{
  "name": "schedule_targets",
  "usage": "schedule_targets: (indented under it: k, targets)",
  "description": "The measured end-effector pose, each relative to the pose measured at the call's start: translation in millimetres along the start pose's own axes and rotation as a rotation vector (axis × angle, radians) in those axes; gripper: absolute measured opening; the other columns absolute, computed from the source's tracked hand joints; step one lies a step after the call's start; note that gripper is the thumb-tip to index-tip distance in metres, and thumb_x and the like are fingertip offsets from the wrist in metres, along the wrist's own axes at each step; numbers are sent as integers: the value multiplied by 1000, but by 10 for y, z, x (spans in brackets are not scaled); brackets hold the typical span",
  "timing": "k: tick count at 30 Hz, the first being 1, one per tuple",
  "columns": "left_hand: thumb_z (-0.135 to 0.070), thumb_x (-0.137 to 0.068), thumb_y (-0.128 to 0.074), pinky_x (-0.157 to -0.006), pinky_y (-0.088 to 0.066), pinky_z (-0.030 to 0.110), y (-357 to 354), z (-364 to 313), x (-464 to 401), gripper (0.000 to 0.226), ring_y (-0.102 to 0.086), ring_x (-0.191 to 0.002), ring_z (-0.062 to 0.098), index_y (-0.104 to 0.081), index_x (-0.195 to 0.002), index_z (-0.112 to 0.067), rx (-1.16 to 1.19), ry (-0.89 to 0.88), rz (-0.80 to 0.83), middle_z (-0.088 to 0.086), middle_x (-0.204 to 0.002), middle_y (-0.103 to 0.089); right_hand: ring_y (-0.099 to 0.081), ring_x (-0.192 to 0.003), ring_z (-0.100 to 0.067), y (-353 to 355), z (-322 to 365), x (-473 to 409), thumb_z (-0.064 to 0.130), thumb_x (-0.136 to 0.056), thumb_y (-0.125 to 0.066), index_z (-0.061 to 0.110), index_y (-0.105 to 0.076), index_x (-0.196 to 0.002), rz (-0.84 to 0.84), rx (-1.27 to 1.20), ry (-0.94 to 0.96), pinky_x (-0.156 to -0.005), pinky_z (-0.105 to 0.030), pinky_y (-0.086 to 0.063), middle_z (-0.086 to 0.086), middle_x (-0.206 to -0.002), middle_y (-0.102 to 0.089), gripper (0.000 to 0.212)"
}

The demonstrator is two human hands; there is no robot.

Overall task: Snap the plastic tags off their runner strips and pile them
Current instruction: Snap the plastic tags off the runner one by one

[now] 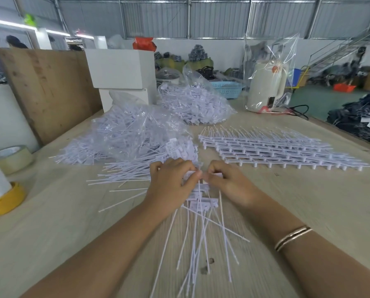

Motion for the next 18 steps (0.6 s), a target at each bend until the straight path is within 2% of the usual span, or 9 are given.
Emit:
schedule_targets:
  k: [3,6,7,8,10,11,13,15,18]
  targets:
    - [-48,-94,-41,-80,-15,29,-26,65,-19,30,-49,-103,11,-63,-102,-30,-217,21,18,-13,-99,-56,-46,-56,-1,-54,34,-79,32,-89,-60,14,-58,-80,-31,219,54,-58,-15,-37,4,-70,-57,20]
    - [-53,-92,-40,-87,-25,31,19,118,-27,40,-49,-110,15,-56,-116,-26,-193,53,30,-8,-113,-56,-52,-71,-8,-23,8,-77,38,-91,-55,17,-59,-98,-70,294,2,-69,-25,-43,5,-82,-57,23]
    - [-54,-92,-38,-84,-33,32,85,134,-32,40,-53,-103,16,-56,-112,-25,-150,71,15,-7,-108,-59,-53,-75,-10,37,23,-53,40,-93,-52,19,-58,-102,-112,290,-19,-71,-27,-43,6,-85,-56,24]
    - [-57,-91,-34,-73,-40,33,171,164,-35,40,-57,-88,15,-56,-99,-25,-112,101,0,-7,-96,-61,-54,-79,-12,124,45,-29,42,-94,-48,19,-58,-101,-157,289,-39,-70,-27,-43,6,-87,-56,26]
    - [-67,-85,-18,-52,-36,27,307,288,-37,55,-55,-60,13,-49,-70,-25,-139,203,50,-6,-65,-57,-56,-78,-14,321,69,19,47,-96,-39,14,-61,-89,-189,378,-117,-65,-25,-39,8,-84,-57,40]
    - [-70,-83,-11,-50,-35,25,343,356,-25,66,-53,-54,14,-49,-60,-21,-196,260,123,-4,-56,-54,-57,-74,-13,395,29,52,49,-96,-36,14,-64,-83,-152,450,-193,-62,-23,-38,8,-80,-60,47]
    - [-74,-82,-4,-60,-45,27,328,470,36,82,-56,-54,16,-53,-52,-15,-313,350,312,-1,-52,-56,-61,-71,-14,431,-103,143,52,-94,-36,18,-68,-70,6,561,-348,-68,-26,-43,5,-73,-64,52]
    - [-77,-82,-3,-74,-48,30,230,505,132,90,-61,-58,15,-63,-55,-14,-380,381,493,-1,-55,-64,-63,-72,-18,336,-208,224,51,-90,-43,19,-67,-62,165,608,-439,-79,-33,-48,2,-71,-65,48]
    - [-79,-80,-5,-78,-46,29,77,443,244,91,-63,-51,9,-61,-47,-15,-290,416,629,-4,-45,-62,-59,-64,-14,162,-225,238,53,-88,-50,18,-65,-61,252,526,-436,-73,-30,-46,4,-66,-62,46]
Point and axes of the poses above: each hand's wrist, its own x-axis away from the middle knuckle, its own y-axis out of the back of the hand, z = x × y, the point moved 9 cm from there along -x, towards the middle knuckle
